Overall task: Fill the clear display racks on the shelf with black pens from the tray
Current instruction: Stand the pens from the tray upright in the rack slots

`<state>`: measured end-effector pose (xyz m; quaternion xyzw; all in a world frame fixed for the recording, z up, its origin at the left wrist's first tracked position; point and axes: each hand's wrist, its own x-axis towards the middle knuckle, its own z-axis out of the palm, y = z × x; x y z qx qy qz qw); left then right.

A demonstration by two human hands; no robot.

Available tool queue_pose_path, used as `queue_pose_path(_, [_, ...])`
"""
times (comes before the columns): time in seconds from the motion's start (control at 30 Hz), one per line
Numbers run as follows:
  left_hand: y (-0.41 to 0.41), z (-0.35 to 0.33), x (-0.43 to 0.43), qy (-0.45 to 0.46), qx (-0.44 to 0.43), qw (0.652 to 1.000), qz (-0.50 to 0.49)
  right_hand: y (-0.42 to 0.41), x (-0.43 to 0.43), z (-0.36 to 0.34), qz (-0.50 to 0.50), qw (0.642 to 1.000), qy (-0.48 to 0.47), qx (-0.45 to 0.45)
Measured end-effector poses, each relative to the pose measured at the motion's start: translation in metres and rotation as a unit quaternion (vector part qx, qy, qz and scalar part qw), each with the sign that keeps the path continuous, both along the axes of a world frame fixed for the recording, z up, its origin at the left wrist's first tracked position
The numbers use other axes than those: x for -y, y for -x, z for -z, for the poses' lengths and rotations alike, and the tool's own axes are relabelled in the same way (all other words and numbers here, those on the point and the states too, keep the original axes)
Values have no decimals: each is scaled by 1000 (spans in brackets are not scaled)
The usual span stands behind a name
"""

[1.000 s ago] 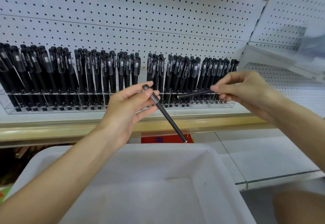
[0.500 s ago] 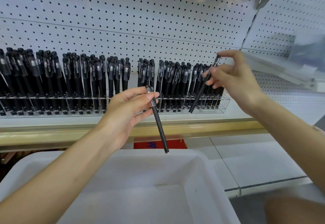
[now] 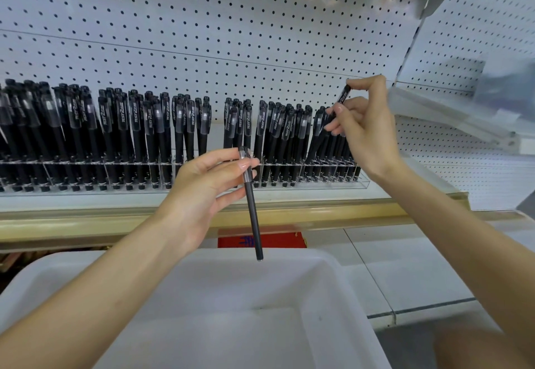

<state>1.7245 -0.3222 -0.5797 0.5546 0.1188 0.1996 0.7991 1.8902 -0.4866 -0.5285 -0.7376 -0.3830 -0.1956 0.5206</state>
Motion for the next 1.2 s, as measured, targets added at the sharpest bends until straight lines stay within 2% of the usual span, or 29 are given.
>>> queue_pose_path(0.23, [0, 1, 0, 4, -4, 1000, -1, -10, -6, 9, 15, 995, 99, -6])
queue_pose_path(0.33, [1, 0, -4, 1, -7, 1000, -2, -15, -5, 16, 73, 984, 153, 48])
queue_pose_path(0.4, [2, -1, -7, -2, -10, 1000, -3, -18, -4, 16, 95, 978, 170, 77])
queue_pose_path(0.53, [-2, -5, -8, 19, -3, 1000, -12, -8, 0, 7, 100, 980, 165, 48])
queue_pose_path(0.63, [-10, -16, -2, 37, 13, 999, 2, 16, 3, 1, 29, 992, 98, -70])
queue_pose_path(0.77, [-19, -25, 12, 2, 23, 1000, 10, 48, 5, 7, -131, 941, 227, -214])
queue_pose_path(0.87, [-23, -23, 20, -28, 16, 999, 4, 57, 5, 15, -184, 926, 181, -276])
queue_pose_path(1.0, [-25, -15, 27, -49, 6, 999, 12, 62, 0, 23, -214, 916, 139, -311])
queue_pose_path(1.1, [-24, -13, 25, -46, 7, 999, 27, 61, -1, 25, -221, 917, 145, -299])
queue_pose_path(1.17, [-24, -9, 21, -106, 5, 994, 17, 58, 2, 23, -203, 927, 179, -259])
queue_pose_path(1.2, [-24, -5, 19, -178, 10, 984, -4, 55, 5, 21, -182, 933, 207, -230])
